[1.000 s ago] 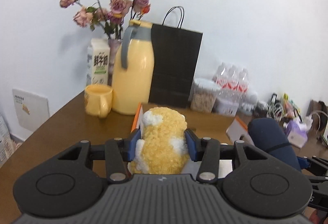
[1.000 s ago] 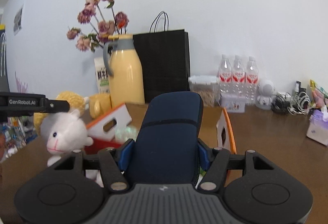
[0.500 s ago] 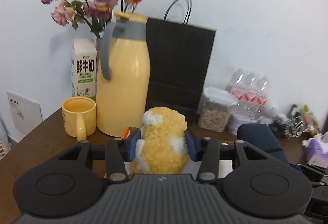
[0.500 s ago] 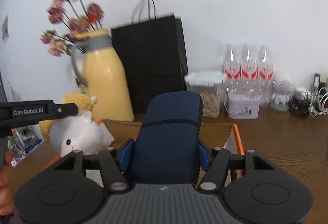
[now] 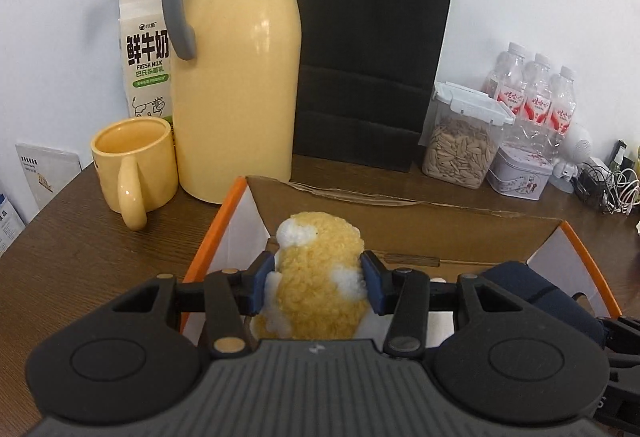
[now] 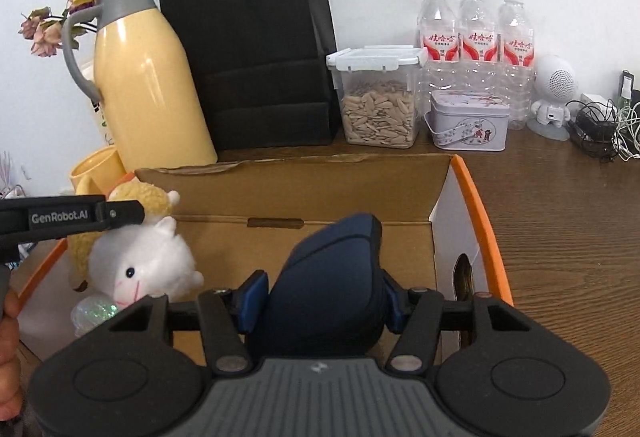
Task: Organize objects
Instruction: 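Carry the plush sheep and navy pouch into the box while both tools release them, then withdraw both tools from the box back over the table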
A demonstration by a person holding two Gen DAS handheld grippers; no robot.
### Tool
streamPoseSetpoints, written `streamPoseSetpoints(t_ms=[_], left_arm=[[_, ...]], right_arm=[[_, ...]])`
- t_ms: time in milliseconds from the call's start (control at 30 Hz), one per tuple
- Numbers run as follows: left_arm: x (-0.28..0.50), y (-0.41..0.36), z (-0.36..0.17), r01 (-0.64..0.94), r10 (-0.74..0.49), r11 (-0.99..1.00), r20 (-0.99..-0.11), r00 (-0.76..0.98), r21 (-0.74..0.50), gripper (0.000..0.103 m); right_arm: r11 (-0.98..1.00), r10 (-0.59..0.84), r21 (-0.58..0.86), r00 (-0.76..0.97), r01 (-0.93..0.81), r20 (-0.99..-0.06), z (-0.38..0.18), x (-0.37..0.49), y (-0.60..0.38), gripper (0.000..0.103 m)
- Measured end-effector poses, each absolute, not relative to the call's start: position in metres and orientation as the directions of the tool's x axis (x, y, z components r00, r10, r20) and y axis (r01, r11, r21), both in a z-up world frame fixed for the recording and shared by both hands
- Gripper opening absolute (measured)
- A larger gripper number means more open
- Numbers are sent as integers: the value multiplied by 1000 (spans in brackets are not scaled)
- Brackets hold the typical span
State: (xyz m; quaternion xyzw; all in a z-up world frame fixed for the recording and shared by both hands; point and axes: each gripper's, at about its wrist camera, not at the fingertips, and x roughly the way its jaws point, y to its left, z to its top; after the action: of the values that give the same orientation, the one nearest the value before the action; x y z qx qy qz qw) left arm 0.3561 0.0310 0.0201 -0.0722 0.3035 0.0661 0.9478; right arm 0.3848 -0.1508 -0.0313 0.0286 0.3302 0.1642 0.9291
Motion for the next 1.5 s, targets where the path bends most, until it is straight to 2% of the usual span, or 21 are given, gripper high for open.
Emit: streamPoseSetpoints(t_ms=[167, 233, 300, 333, 367, 433, 733, 1100, 1300, 1500], left_arm=[[356, 26, 19, -163, 82, 983, -591, 802, -84, 52], [355, 25, 19, -162, 86, 984, -589, 803, -78, 64], [353, 24, 22, -162, 87, 984, -580, 810, -78, 101], [351, 23, 24, -161, 88, 984, -565, 821, -80, 103], [348, 23, 25, -164, 94, 983, -550, 830, -79, 103], [346, 22, 29, -166, 100, 983, -540, 836, -76, 103], [327, 23, 47, -180, 119, 980, -473, 873, -85, 103], [251, 30, 86, -144, 107, 985, -312, 944, -97, 103], [204, 45, 88, -154, 123, 985, -305, 944, -77, 103], [165, 63, 83, -175, 154, 984, -319, 935, -37, 103]], right_arm=[[945, 320, 153, 727, -289, -608, -30, 383, -150, 57], [945, 319, 148, 720, -293, -617, -29, 382, -150, 59], [947, 314, 142, 729, -289, -608, -25, 379, -150, 67], [943, 327, 150, 731, -299, -599, -23, 377, -151, 75], [942, 330, 151, 736, -300, -592, -20, 375, -152, 90], [945, 321, 137, 758, -298, -568, -14, 369, -152, 99], [946, 320, 131, 785, -298, -530, 2, 355, -160, 100], [944, 317, 43, 864, -327, -391, 42, 277, -167, 103], [934, 341, 27, 862, -357, -374, 46, 226, -176, 103], [932, 332, -1, 856, -362, -396, 38, 182, -177, 103]])
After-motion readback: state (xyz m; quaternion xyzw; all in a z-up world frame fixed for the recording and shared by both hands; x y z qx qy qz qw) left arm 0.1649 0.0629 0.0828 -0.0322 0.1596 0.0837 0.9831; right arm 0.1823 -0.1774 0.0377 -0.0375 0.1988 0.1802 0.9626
